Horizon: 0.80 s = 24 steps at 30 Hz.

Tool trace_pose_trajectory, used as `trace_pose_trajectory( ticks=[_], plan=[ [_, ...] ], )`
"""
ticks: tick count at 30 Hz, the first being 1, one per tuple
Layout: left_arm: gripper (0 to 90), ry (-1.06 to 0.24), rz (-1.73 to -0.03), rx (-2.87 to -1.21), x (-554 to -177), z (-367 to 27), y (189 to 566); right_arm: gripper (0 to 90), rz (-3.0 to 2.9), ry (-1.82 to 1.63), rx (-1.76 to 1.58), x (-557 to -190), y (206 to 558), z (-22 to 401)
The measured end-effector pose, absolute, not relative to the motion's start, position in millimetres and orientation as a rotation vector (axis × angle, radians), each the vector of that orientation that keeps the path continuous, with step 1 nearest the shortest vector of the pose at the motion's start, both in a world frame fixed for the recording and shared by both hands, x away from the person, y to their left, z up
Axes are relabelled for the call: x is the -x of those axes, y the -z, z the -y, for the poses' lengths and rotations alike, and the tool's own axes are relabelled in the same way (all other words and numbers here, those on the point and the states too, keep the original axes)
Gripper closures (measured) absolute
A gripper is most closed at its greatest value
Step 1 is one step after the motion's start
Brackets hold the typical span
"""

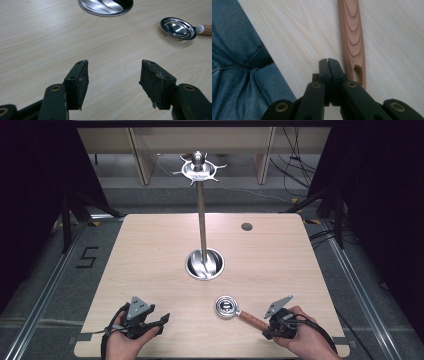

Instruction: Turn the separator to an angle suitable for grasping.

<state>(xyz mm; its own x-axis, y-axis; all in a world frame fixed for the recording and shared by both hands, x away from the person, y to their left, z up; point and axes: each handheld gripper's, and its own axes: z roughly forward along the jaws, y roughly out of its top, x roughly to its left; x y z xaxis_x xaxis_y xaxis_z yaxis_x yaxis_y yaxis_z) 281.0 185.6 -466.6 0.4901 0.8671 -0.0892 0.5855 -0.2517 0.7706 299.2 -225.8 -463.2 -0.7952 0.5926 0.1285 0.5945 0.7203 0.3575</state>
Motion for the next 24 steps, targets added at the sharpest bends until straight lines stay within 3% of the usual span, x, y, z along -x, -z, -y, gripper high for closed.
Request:
trace_pose_trajectory(
  ticks=[24],
  plan=[
    [38.5,-0.443,-1.198,-1.969,-281.9,-186.4,466.5,90.0,2.927,0.469,1.089,-313.5,473.5,225.2]
  ],
)
